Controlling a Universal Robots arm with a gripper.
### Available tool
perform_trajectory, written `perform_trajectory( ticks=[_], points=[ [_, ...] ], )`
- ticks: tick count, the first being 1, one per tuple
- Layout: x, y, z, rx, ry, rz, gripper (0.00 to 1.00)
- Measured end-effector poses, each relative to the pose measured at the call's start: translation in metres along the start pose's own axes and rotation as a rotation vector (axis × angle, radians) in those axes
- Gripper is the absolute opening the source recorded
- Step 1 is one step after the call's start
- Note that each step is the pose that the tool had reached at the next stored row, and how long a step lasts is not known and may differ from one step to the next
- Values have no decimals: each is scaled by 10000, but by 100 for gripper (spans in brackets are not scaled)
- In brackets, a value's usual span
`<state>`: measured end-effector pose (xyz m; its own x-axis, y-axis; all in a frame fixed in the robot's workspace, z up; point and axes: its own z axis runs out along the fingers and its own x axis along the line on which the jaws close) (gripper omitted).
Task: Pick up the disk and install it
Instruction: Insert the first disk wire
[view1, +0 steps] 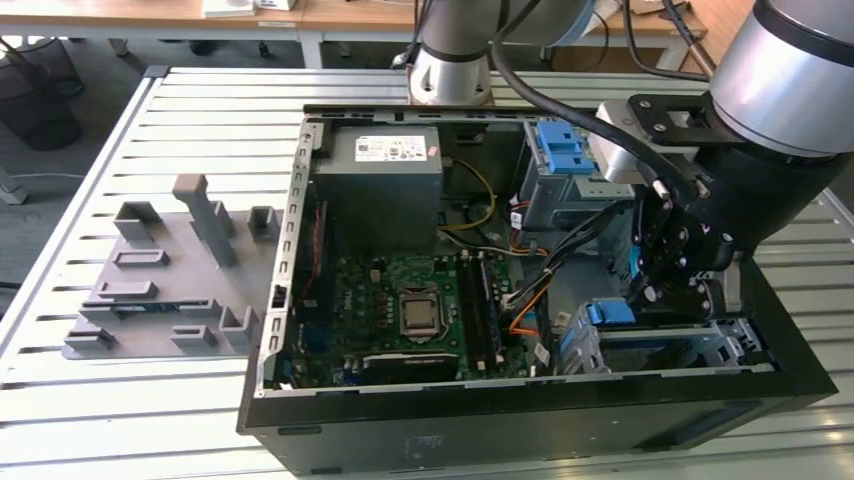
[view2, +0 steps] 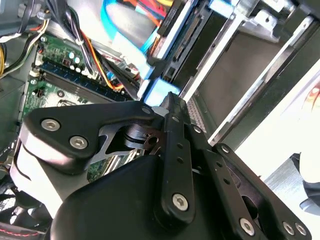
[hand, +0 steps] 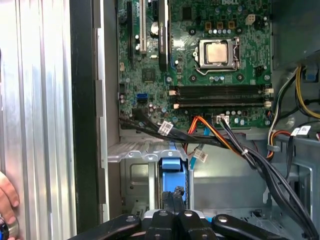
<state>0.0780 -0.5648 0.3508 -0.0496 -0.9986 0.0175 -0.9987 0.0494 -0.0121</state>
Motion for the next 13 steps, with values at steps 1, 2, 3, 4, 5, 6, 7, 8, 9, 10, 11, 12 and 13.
perform_trajectory(
  ticks=[1,2,3,4,5,6,7,8,9,10,11,12,13],
  points=[
    [-2,-29,0,0,2,0,11],
    [-3,-64,1,0,1,0,11],
    [-6,-102,1,0,1,-1,11],
    [-8,-137,1,0,2,-1,11],
    [-11,-169,2,1,2,0,11],
    [-13,-197,2,0,1,0,11],
    [-14,-219,3,0,1,0,11],
    [-15,-230,2,0,2,-1,11],
    [-15,-234,1,0,1,-1,11],
    [-15,-234,-5,0,2,0,11],
    [-14,-234,-22,0,2,1,11],
    [-14,-236,-48,0,2,0,11],
    [-14,-239,-72,0,2,-1,11]
  ],
)
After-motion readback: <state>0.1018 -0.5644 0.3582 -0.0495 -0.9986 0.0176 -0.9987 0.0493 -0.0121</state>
